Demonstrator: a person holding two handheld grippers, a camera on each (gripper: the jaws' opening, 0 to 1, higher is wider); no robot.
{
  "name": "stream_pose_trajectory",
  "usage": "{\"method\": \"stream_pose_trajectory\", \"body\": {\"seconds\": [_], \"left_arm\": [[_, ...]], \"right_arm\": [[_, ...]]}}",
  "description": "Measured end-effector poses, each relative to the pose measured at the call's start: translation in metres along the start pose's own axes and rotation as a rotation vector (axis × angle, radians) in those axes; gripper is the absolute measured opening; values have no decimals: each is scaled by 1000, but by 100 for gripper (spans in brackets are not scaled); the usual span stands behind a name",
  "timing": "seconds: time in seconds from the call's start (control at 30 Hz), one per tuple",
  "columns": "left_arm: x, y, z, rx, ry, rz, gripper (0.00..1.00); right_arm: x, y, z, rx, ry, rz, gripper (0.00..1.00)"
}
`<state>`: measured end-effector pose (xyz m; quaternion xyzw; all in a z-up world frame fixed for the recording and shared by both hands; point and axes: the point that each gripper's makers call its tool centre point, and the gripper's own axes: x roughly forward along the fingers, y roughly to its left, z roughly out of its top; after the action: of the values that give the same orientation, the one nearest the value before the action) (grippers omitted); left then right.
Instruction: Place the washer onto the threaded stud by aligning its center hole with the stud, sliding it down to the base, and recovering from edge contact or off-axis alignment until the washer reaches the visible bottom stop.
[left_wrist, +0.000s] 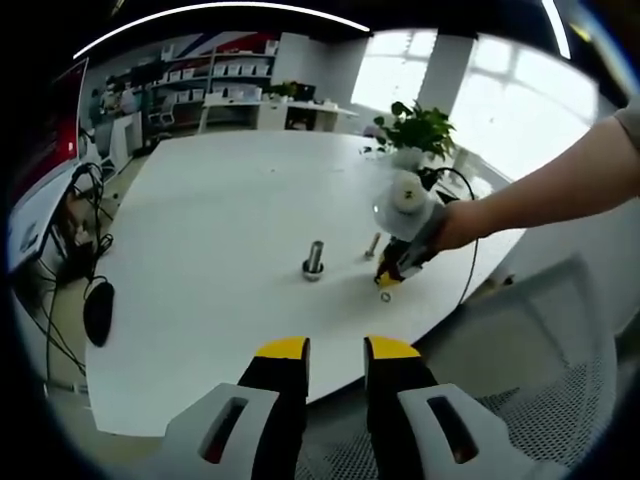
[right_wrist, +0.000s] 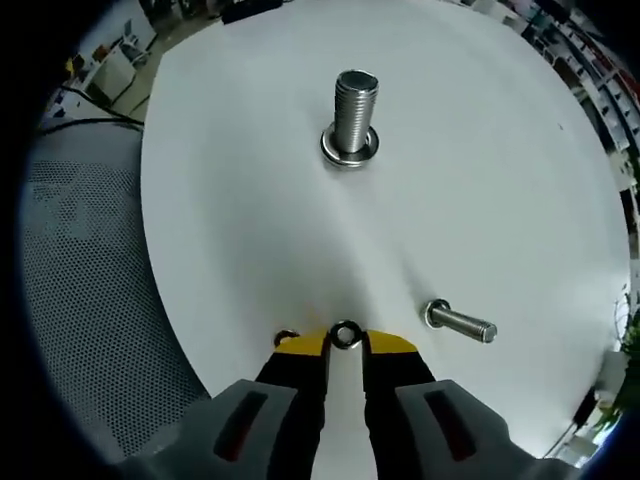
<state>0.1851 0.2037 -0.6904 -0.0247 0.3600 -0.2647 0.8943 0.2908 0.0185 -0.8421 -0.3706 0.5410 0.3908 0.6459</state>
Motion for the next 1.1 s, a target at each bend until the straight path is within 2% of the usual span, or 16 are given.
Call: {"method": "stream_pose_trajectory", "body": {"seconds": [0.17, 0.43, 0.67, 1.1], "left_arm": [[1, -2, -1, 8, 7, -10, 19], [1, -1, -1, 4, 7, -8, 19], [1, -2, -2, -4, 8, -9, 19], [1, -6, -2, 11, 10, -31, 18]], "right_arm": [[1, -2, 0, 46, 7, 10, 15], [3, 0, 2, 0, 83, -53, 15], [3, -1, 1, 16, 135, -43, 15], [3, -1, 0, 65, 108, -62, 14]]}}
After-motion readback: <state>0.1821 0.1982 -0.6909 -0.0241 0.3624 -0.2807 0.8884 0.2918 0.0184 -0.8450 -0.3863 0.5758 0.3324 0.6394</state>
